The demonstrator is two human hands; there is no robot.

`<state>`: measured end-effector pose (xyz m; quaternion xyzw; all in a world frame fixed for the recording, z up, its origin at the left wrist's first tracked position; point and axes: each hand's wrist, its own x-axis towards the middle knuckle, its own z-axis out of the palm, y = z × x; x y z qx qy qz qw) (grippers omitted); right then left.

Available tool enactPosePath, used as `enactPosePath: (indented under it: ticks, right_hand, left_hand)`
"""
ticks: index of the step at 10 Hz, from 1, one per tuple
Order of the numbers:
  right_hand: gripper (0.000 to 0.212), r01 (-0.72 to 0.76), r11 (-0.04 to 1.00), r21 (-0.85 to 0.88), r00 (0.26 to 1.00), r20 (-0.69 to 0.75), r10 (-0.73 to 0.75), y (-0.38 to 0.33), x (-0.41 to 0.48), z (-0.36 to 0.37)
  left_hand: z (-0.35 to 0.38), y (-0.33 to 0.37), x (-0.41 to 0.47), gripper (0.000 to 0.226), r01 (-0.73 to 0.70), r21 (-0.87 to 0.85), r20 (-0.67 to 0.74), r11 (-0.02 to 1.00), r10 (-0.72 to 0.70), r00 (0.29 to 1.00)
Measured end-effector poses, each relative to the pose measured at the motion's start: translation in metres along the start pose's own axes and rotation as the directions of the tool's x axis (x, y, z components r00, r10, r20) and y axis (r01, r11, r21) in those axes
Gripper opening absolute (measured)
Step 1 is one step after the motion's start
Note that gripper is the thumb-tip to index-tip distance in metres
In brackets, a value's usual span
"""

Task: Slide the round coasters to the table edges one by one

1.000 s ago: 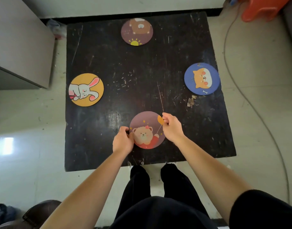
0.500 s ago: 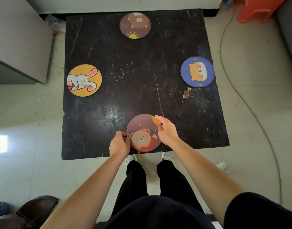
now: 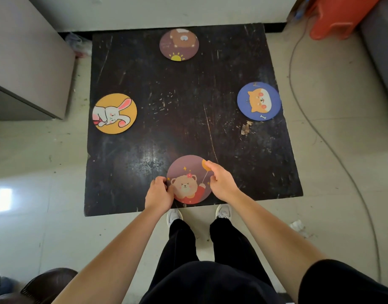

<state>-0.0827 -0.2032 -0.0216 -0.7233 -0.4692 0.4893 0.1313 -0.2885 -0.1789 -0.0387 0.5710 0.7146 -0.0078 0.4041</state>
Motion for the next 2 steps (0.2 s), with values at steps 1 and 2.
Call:
enactPosePath:
  ticks: [1, 2]
  right_hand:
    - [0.058, 0.056, 0.981, -0.184, 0.993, 0.111, -0.035, 0.000, -0.006, -0.012]
    - [0.057, 0.137, 0.929, -0.345, 0.990, 0.029, -0.135, -0.014, -0.005, -0.039]
  left_hand:
    - [-0.004, -0.001, -0.008, 0.041, -0.160, 0.213, 0.058, 0.964, 0.151, 0.987]
    - [-0.010, 0.003, -0.013, 0.055, -0.300, 0.351, 0.171, 0.887, 0.254, 0.952]
